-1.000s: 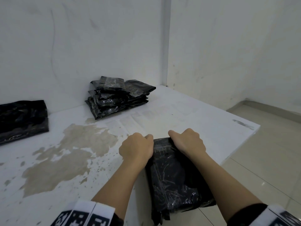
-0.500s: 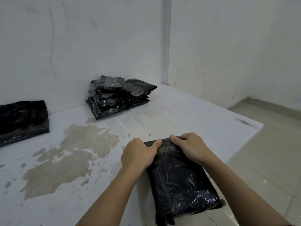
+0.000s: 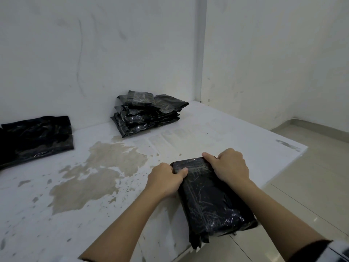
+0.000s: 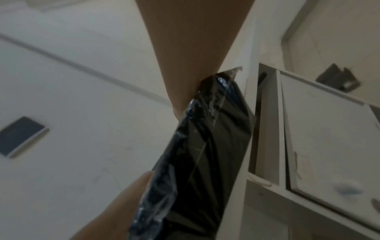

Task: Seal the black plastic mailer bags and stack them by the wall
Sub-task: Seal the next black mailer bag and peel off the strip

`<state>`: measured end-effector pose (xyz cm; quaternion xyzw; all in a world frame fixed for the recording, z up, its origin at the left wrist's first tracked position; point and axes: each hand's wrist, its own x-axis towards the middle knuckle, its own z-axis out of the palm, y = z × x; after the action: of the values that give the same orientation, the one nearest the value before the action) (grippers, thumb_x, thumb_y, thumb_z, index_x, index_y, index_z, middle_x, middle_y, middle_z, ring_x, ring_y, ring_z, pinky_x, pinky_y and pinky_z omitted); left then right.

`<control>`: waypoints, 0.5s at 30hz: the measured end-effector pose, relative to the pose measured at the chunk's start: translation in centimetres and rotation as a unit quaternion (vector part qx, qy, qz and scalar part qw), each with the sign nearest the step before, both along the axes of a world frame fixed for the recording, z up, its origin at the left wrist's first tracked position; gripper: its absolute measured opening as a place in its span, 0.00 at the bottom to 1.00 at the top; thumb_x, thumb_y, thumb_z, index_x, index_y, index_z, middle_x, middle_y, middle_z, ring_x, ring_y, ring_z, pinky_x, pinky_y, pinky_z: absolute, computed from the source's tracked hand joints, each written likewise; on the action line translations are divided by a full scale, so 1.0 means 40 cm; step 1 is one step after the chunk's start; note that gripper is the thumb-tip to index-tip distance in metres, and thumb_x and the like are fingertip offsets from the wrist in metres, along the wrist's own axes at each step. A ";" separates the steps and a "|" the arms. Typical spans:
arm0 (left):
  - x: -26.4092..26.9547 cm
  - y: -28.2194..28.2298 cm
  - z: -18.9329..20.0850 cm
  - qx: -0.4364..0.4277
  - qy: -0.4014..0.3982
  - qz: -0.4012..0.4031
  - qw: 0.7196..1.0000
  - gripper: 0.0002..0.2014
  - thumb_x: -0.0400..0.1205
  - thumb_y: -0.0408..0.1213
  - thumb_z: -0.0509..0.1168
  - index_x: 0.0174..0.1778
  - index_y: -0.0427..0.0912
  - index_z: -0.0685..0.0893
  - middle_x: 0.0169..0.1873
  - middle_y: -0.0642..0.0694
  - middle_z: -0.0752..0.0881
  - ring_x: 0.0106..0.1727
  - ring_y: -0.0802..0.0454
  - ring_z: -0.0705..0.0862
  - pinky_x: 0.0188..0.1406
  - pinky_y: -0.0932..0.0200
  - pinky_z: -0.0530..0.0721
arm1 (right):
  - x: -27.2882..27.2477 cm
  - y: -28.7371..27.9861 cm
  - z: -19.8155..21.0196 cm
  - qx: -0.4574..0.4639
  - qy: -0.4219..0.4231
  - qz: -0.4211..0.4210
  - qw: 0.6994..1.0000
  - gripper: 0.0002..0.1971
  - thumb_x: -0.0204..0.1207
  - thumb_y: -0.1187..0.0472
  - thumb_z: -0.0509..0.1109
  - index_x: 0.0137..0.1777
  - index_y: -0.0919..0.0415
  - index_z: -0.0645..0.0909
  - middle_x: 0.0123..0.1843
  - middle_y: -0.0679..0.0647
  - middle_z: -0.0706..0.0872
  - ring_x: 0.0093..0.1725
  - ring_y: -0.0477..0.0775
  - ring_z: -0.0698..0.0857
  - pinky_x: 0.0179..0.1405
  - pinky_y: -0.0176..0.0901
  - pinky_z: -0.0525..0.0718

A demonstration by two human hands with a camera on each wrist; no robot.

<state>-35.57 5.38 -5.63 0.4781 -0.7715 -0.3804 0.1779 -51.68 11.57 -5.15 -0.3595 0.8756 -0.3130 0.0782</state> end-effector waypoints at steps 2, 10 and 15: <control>0.000 0.003 -0.004 0.020 0.030 0.036 0.999 0.21 0.81 0.49 0.67 0.28 0.38 0.74 0.29 0.39 0.81 0.40 0.34 0.88 0.44 0.40 0.88 | 0.008 0.011 0.023 0.023 0.024 0.046 0.998 0.30 0.76 0.37 0.66 0.26 0.60 0.63 0.26 0.53 0.69 0.25 0.54 0.71 0.22 0.42 0.62; 0.053 -0.023 -0.036 0.113 0.150 0.171 0.967 0.19 0.86 0.43 0.59 0.34 0.32 0.78 0.34 0.38 0.82 0.36 0.41 0.83 0.37 0.50 0.84 | 0.093 0.136 0.097 0.169 0.057 0.203 0.963 0.44 0.66 0.28 0.68 0.73 0.54 0.59 0.59 0.54 0.81 0.56 0.58 0.82 0.56 0.51 0.82; 0.097 -0.028 -0.007 0.185 0.290 0.180 0.921 0.17 0.89 0.39 0.56 0.45 0.31 0.83 0.43 0.33 0.88 0.40 0.42 0.88 0.35 0.51 0.89 | 0.108 0.137 0.058 -0.096 -0.073 0.179 0.977 0.26 0.68 0.44 0.77 0.61 0.54 0.73 0.48 0.50 0.85 0.42 0.47 0.85 0.35 0.36 0.86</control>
<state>-31.69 4.26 -5.92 0.5020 -0.5025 -0.6000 0.3680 -47.34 17.03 -2.81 -0.4922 0.7552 -0.4017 0.1613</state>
